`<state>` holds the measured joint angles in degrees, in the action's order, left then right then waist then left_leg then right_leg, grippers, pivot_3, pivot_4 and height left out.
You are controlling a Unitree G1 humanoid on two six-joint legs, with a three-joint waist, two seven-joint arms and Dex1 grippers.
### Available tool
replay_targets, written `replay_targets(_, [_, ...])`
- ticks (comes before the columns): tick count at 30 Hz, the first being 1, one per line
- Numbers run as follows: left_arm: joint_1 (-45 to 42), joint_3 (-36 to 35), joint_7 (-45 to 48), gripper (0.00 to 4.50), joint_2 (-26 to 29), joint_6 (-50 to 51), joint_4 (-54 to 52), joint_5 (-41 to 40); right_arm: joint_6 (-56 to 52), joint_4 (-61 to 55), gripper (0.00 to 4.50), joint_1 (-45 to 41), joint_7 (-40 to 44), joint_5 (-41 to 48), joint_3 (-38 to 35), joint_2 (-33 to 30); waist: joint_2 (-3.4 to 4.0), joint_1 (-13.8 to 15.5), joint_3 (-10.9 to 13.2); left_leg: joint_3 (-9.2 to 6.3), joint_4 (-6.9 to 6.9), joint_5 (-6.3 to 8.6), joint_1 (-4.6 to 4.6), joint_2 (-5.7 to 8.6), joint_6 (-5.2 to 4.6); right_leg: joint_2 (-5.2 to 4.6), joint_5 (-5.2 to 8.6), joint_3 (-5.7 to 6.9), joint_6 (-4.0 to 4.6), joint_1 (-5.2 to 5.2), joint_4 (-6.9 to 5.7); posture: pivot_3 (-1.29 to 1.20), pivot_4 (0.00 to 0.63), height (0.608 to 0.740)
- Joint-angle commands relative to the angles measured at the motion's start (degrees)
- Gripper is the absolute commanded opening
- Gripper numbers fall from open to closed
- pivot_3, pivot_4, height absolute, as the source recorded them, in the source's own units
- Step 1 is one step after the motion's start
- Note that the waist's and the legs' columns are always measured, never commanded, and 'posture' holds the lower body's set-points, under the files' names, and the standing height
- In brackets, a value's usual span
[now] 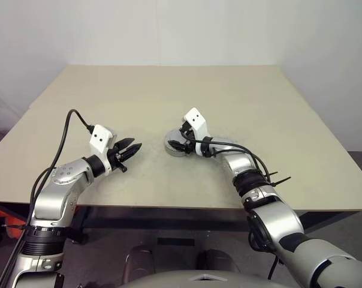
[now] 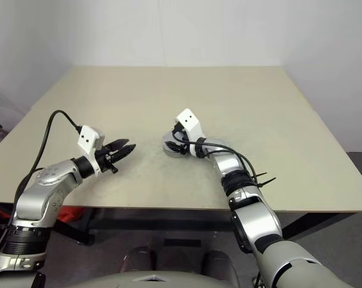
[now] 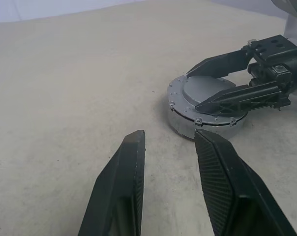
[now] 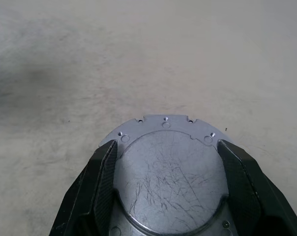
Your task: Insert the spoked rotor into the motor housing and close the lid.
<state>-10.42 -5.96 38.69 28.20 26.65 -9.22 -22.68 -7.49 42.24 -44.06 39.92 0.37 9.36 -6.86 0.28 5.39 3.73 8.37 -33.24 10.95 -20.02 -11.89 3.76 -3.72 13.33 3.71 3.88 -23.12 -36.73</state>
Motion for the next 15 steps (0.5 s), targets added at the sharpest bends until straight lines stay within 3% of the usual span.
replay_targets(1, [-0.2,-0.5,0.1,1.67,0.3,-1.1,-1.6,-0.2,1.3,-0.2,3.11,-0.3,0.4,-0.2,-0.2,-0.8,0.00,0.0,0.0,0.00,0.00,0.00,0.00,0.00,0.00,0.00,0.00,0.00,0.00,0.00,0.00,0.00,0.000,0.740])
replay_targets(15, [-1.7,-0.7,-2.0,1.67,-1.8,0.7,-1.2,-1.3,2.3,4.6,3.11,-0.6,-0.7,-2.4,1.4,0.2,-0.04,0.0,0.0,0.00,-0.02,0.00,0.19,0.00,-0.01,0.00,0.00,0.00,0.00,0.19,0.00,0.00,0.000,0.740])
